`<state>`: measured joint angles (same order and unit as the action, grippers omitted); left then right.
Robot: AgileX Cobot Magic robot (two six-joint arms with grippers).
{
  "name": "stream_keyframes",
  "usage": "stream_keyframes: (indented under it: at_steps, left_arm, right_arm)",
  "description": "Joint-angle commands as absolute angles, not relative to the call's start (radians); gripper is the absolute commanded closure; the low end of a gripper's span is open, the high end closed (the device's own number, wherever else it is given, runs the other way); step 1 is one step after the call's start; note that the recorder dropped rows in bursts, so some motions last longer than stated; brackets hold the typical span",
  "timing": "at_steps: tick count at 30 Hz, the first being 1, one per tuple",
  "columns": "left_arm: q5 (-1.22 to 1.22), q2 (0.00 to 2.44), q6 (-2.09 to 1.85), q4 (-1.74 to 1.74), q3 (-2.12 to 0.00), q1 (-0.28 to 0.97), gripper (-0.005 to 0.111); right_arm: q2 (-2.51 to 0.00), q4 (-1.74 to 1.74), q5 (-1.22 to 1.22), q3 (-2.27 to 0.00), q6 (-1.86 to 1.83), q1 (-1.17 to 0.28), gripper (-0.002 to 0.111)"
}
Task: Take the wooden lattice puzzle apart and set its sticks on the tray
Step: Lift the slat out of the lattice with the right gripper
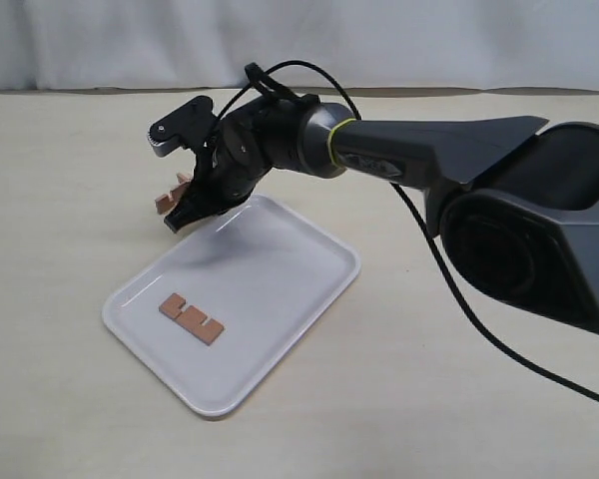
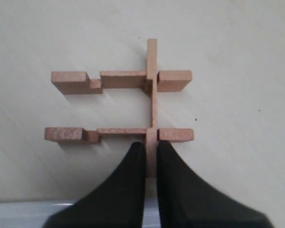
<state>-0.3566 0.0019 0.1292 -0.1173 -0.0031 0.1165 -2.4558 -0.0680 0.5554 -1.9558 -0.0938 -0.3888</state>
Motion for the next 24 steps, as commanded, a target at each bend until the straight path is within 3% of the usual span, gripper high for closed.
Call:
stream_keyframes:
  at_steps: [1, 17, 24]
  left_arm:
    - [-0.350, 0.000, 0.132, -0.120, 0.000, 0.116, 0.107]
    - [-0.350, 0.000, 0.132, -0.120, 0.000, 0.116, 0.107]
    - [-0.350, 0.000, 0.132, -0.120, 0.000, 0.116, 0.107]
  right_arm:
    - [-2.451, -0.092, 0.546, -1.963, -0.093, -0.384, 0.104]
    - [-2.306, -0.090, 0.681, -1.953, -0.086, -0.386, 0.104]
    - [-2.123, 0.000, 0.658, -1.714, -0.111, -0.390, 0.104]
